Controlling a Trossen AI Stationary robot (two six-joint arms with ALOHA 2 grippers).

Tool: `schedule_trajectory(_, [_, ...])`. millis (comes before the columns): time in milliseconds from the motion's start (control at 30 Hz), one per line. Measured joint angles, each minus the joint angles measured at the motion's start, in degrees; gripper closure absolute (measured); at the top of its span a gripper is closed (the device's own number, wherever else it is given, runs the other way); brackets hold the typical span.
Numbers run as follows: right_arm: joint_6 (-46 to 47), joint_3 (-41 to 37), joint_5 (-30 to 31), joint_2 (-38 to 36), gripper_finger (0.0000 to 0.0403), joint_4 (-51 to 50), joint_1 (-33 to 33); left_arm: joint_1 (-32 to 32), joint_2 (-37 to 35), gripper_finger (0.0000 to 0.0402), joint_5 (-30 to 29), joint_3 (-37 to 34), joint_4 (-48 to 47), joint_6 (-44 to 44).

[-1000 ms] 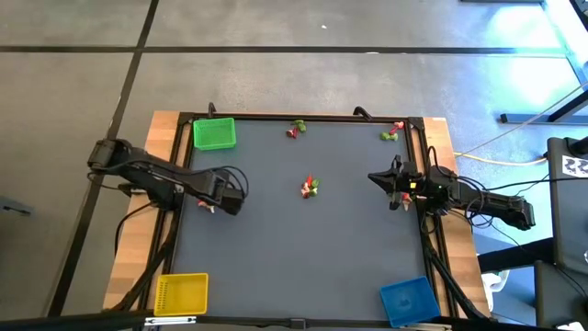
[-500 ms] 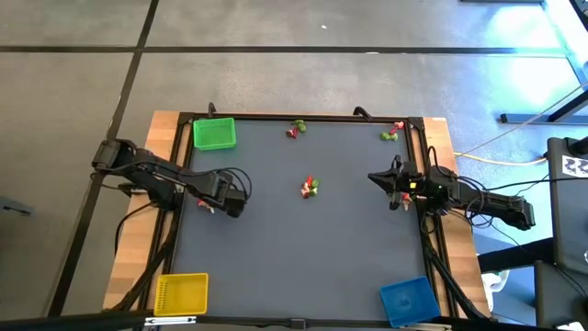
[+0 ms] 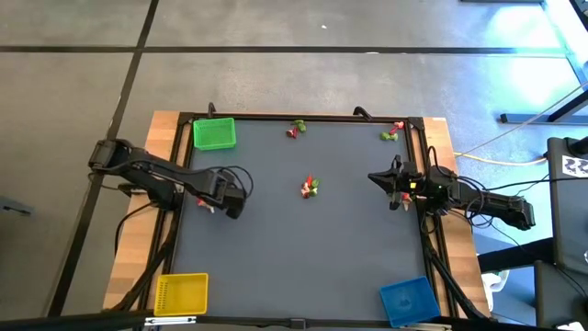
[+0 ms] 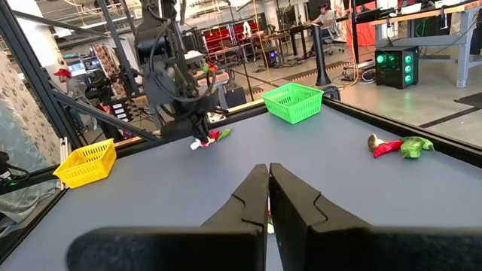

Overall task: Sort produce into baskets
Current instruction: Put the red mushroom into the green bin

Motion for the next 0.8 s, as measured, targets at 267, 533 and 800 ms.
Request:
schedule_trajectory(267, [-0.03, -0.02, 1.08, -0.02, 0.0386, 0.18, -0.01, 6.78, -8.25, 0.0352, -0.44, 3.74, -1.14, 8.56])
schedule_trajectory(533, [0.01, -0.02, 2.14, -0.02, 0.0386, 0.32, -0.01, 17.11, -16.23, 0.0351, -5.74, 5.68, 0.15, 17.44])
schedule_trajectory(800, [1.81, -0.02, 2.34, -0.02, 0.0386, 0.35, -0.01, 28.40, -19.20, 0.0346, -13.80, 5.72, 7.17, 29.54])
